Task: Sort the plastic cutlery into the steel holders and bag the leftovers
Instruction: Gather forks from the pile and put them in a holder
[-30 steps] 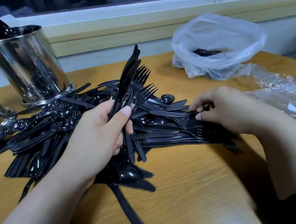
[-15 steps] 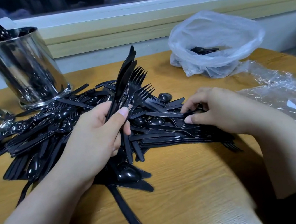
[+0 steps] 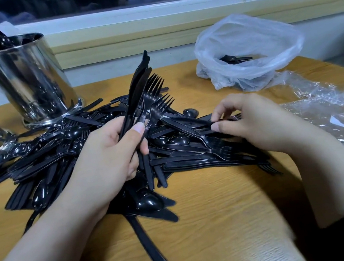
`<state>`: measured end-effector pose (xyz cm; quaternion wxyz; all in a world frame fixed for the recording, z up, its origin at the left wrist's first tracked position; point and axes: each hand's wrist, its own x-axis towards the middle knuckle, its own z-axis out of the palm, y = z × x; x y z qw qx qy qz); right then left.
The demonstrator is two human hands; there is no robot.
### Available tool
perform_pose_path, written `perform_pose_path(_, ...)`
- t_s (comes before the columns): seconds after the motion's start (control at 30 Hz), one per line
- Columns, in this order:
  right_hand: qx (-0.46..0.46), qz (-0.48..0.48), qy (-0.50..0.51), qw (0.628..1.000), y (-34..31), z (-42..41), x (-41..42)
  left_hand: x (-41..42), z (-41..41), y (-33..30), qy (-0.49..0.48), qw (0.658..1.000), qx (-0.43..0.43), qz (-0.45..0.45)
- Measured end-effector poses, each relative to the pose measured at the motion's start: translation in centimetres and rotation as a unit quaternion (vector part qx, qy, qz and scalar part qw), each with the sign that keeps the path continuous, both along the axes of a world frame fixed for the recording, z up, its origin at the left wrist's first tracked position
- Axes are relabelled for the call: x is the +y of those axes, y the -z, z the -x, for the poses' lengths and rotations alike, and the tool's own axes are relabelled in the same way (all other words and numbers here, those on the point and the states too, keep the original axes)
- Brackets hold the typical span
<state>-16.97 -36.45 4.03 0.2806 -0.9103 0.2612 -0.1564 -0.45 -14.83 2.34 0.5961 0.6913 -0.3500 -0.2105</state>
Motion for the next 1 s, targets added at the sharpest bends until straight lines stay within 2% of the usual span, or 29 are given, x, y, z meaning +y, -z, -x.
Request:
perform_pose_path(0.1, -0.101, -0.018, 0.011, 0.995, -0.7, 0.1, 0.5, 0.1, -0.2, 0.0, 0.000, 1.000, 0.021, 0.017)
perform_pose_path(0.17, -0.126, -0.025, -0.018, 0.992, -1.4, 0.3, 1.1, 0.1, -0.3, 0.0, 0.004, 0.999, 0.038, 0.018)
perform_pose_path(0.33, -0.076, -0.055, -0.111, 0.989, -2.5, 0.5, 2.6, 0.3, -0.2, -0.3, 0.017, 0.998, 0.057, 0.016)
perform_pose_path(0.63, -0.086, -0.153, -0.109, 0.978, -4.2, 1.0, 4.0, 0.6, -0.5, -0.7, 0.027, 0.999, 0.040, -0.017)
perform_pose_path(0.77, -0.056, -0.186, -0.124, 0.973, -4.8, 1.2, 4.1, 0.8, -0.2, -1.1, 0.036, 0.998, -0.004, -0.041)
perform_pose_path(0.9, -0.027, -0.170, -0.118, 0.978, -4.5, 0.1, 5.5, 1.1, 0.5, -1.5, 0.095, 0.994, 0.047, -0.036)
perform_pose_path(1.0, -0.053, -0.147, -0.076, 0.985, -3.7, -1.2, 6.3, 1.1, 0.9, -1.3, 0.117, 0.990, 0.070, -0.027)
